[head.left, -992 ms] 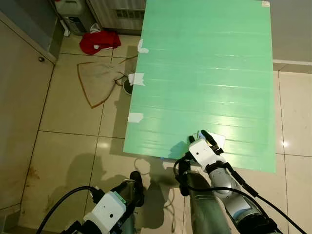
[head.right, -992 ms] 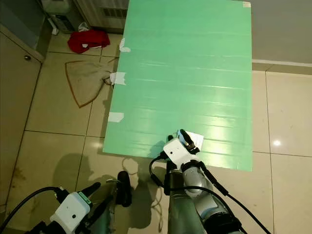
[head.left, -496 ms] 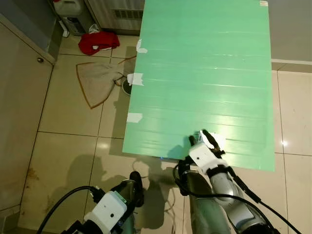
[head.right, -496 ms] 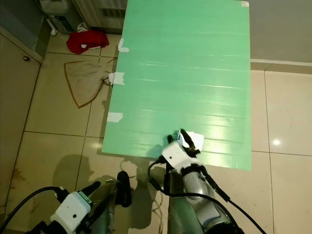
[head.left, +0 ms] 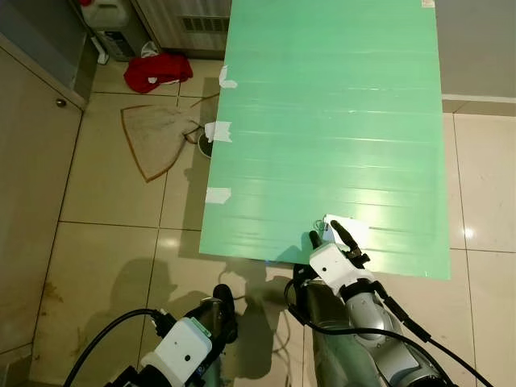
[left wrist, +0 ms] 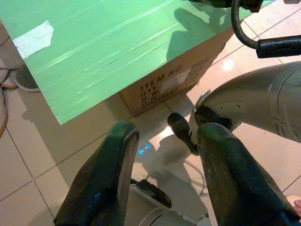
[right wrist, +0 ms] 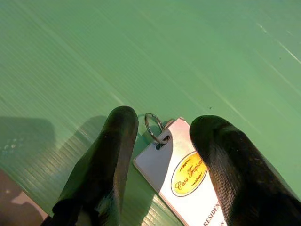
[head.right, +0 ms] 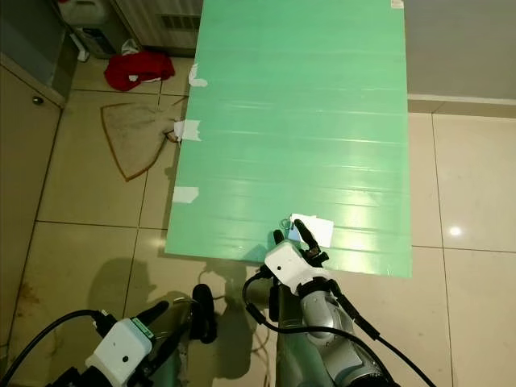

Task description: Hang keys on a hook

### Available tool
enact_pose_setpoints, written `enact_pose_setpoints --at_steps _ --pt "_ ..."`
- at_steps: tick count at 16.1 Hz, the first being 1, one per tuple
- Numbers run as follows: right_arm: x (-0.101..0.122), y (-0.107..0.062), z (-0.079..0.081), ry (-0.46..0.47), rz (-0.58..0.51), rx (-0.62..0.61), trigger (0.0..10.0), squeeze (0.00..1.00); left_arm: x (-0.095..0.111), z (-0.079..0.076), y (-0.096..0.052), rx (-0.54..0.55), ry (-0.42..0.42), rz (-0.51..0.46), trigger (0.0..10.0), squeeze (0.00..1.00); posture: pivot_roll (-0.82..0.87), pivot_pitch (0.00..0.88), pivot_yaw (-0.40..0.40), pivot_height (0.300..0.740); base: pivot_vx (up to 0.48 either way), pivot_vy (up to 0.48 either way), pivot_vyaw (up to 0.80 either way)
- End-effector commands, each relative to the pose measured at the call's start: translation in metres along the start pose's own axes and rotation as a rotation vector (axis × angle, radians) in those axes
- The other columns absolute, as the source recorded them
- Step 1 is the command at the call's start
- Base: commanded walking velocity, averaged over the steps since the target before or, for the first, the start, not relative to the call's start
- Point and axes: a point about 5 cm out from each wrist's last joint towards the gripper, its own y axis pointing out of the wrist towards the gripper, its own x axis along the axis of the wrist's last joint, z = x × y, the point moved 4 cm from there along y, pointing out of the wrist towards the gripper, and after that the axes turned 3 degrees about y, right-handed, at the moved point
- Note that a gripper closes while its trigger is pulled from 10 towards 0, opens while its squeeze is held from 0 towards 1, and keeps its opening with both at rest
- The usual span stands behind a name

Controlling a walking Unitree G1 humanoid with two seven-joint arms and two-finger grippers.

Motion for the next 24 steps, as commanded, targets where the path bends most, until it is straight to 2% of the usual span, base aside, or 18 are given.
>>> enact_pose_setpoints --at_steps 1,4,8,12,13,14,15,24 --pt "-0.013 -0.010 0.015 -0.005 0.058 0.053 10.0 0.00 -0.011 -0.008 -0.007 -0.015 -0.016 0.053 10.0 0.00 0.08 0.536 0.059 0.736 0.000 0.000 0.00" --pt "-0.017 -0.007 0.016 -0.009 0.072 0.059 10.0 0.00 -0.011 -0.008 -0.007 -0.016 -0.017 0.054 10.0 0.00 0.08 0.540 0.059 0.736 0.000 0.000 0.00" --pt "-0.016 0.006 0.014 -0.016 0.077 0.060 10.0 0.00 -0.010 -0.011 -0.009 -0.022 -0.018 0.056 10.0 0.00 0.09 0.546 0.064 0.736 0.000 0.000 0.00" --pt "-0.019 0.008 0.013 -0.018 0.081 0.059 10.0 0.00 -0.011 -0.010 -0.010 -0.020 -0.017 0.060 10.0 0.00 0.09 0.547 0.062 0.736 0.000 0.000 0.00" --pt "-0.019 0.008 0.014 -0.017 0.081 0.060 3.8 0.00 -0.011 -0.010 -0.009 -0.020 -0.018 0.060 10.0 0.00 0.09 0.547 0.061 0.736 0.000 0.000 0.00" --pt "-0.020 0.008 0.014 -0.016 0.081 0.059 0.2 0.00 -0.011 -0.011 -0.009 -0.022 -0.018 0.060 10.0 0.00 0.09 0.547 0.061 0.736 0.000 0.000 0.00" --pt "-0.020 0.008 0.014 -0.015 0.082 0.060 0.0 0.00 -0.011 -0.011 -0.010 -0.022 -0.018 0.060 10.0 0.00 0.09 0.550 0.062 0.736 0.000 0.000 0.00" --pt "-0.025 0.001 0.021 0.016 0.097 0.075 0.0 0.00 -0.012 -0.014 -0.009 -0.033 -0.013 0.061 10.0 0.00 0.08 0.556 0.062 0.736 0.000 0.000 0.00"
